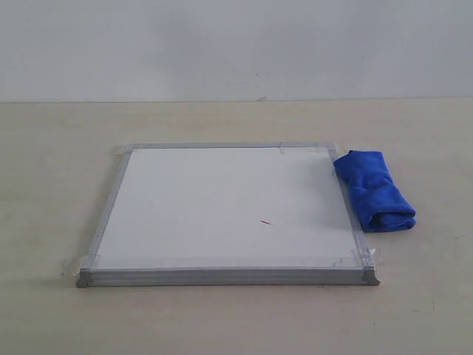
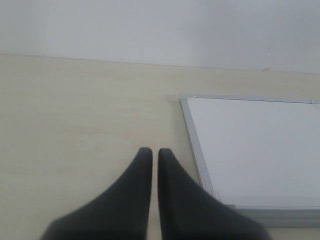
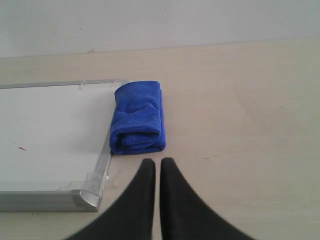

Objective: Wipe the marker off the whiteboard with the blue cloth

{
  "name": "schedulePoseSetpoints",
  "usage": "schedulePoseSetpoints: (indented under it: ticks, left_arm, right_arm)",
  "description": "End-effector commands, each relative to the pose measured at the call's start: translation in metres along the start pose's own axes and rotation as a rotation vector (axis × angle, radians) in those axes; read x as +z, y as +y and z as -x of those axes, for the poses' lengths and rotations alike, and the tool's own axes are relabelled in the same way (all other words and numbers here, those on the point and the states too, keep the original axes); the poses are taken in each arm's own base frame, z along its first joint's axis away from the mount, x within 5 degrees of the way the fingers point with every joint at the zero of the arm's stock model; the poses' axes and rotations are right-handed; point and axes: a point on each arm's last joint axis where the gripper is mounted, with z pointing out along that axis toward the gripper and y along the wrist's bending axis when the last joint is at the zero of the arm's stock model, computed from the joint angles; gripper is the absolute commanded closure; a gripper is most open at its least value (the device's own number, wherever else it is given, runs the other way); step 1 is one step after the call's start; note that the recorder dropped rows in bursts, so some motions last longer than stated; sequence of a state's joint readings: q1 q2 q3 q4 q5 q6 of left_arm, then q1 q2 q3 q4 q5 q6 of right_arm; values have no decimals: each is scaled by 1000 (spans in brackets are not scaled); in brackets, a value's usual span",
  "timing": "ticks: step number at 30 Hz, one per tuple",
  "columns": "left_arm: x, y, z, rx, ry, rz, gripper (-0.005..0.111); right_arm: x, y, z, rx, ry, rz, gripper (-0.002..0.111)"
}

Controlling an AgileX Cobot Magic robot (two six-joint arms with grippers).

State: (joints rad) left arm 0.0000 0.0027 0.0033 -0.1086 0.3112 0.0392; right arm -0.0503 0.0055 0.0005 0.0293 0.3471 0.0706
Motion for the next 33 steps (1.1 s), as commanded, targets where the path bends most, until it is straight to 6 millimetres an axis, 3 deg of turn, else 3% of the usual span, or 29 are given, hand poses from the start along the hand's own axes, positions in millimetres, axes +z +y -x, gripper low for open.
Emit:
schedulePoseSetpoints:
  ticks: [1, 33]
  left_arm:
    - [-1, 0, 2, 1, -11, -3, 102]
    - [-1, 0, 2, 1, -11, -3, 102]
  right_arm:
    - [0, 0, 0, -8, -5, 3, 108]
    - [0, 0, 0, 3, -5, 3, 108]
